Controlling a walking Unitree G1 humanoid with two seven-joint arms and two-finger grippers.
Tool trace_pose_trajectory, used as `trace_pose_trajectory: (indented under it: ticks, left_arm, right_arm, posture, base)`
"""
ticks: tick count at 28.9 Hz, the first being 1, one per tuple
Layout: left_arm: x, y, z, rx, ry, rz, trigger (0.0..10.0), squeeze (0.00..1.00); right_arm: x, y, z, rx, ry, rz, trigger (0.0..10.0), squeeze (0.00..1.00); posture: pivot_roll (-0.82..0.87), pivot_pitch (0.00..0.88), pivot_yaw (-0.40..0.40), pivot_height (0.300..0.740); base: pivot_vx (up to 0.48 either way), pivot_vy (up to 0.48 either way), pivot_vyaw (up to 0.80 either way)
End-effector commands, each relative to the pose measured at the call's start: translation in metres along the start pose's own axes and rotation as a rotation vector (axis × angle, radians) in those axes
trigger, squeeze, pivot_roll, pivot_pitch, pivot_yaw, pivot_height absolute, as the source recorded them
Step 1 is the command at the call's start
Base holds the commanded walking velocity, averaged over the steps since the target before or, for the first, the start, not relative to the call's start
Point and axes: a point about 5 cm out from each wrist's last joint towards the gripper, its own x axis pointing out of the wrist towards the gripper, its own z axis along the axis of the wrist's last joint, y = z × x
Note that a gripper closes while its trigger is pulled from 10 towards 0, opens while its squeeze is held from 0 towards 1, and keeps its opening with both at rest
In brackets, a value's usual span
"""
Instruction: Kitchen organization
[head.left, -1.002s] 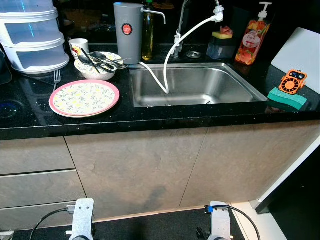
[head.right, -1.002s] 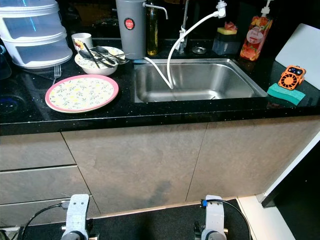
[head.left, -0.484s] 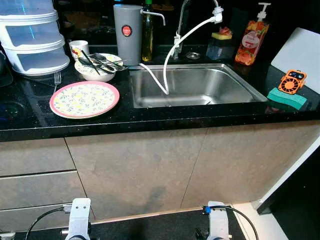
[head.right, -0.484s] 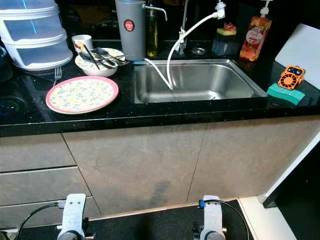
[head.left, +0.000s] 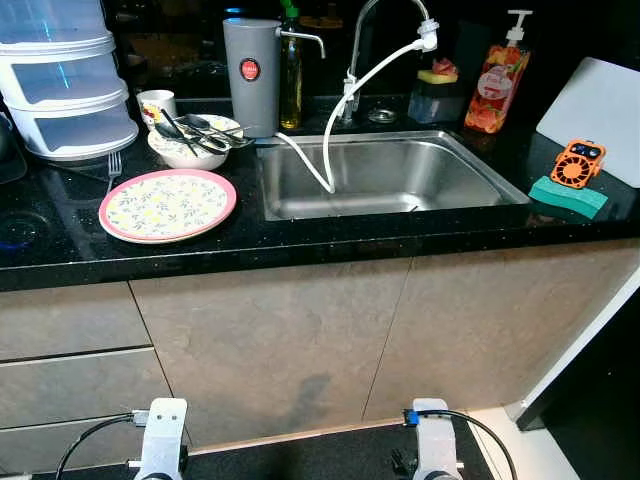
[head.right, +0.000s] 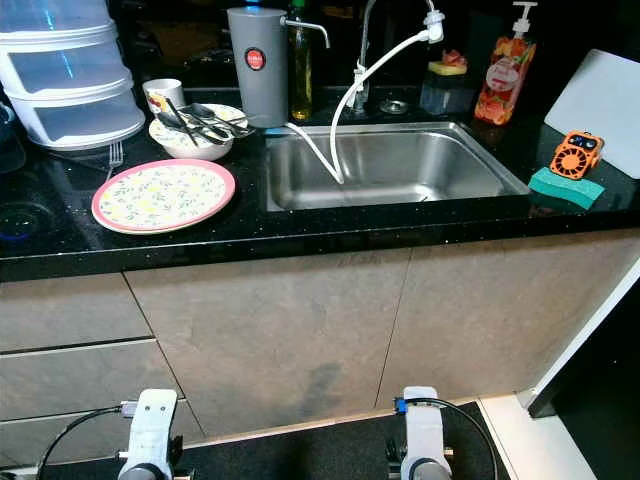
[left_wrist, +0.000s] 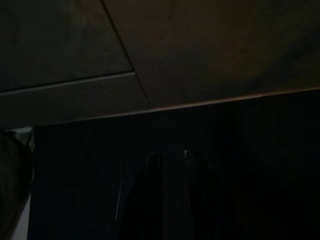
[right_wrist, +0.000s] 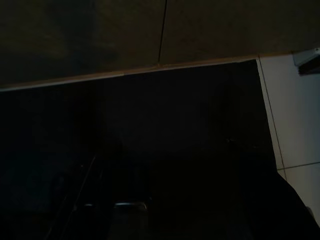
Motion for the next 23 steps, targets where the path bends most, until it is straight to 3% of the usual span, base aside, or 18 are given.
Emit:
trace_pose_trajectory:
  ticks: [1, 4, 7, 8, 19, 23]
  left_arm:
    - [-0.002, 0.007, -0.005, -0.001, 0.014, 0.033, 10.0, 0.00]
    - [-0.002, 0.006, -0.009, -0.070, 0.040, 0.035, 10.0, 0.00]
    - [-0.003, -0.002, -0.008, 0.019, 0.026, -0.031, 10.0, 0.00]
    - [-0.002, -0.005, -0.006, 0.037, 0.014, -0.054, 10.0, 0.00]
    - [0.001, -0.012, 0.004, 0.004, -0.018, -0.091, 10.0, 0.00]
    - [0.001, -0.013, 0.006, -0.004, -0.021, -0.100, 10.0, 0.04]
  right_arm:
    - [-0.002, -0.002, -0.008, -0.012, 0.030, -0.009, 10.0, 0.00]
    - [-0.003, 0.000, -0.016, 0.021, 0.090, -0.003, 10.0, 0.00]
    - [-0.004, 0.000, -0.019, 0.036, 0.102, 0.005, 10.0, 0.00]
    - [-0.004, 0.000, -0.019, 0.002, 0.103, 0.017, 10.0, 0.00]
    - [-0.004, 0.001, -0.019, 0.039, 0.092, 0.028, 10.0, 0.00]
    - [-0.004, 0.001, -0.017, 0.005, 0.091, 0.055, 10.0, 0.00]
  posture:
    - [0.00, 0.062, -0.005, 0.740]
    - [0.00, 0.068, -0.004, 0.740]
    - [0.00, 0.063, -0.009, 0.740]
    - [0.00, 0.071, -0.007, 0.740]
    - [-0.01, 0.074, -0.001, 0.740]
    - [0.00, 0.085, -0.005, 0.740]
  base:
    - [0.000, 0.000, 0.00]
    - [0.000, 0.000, 0.00]
    - [0.000, 0.000, 0.00]
    - [0.000, 0.000, 0.00]
    - [0.000, 0.000, 0.00]
    - [0.000, 0.000, 0.00]
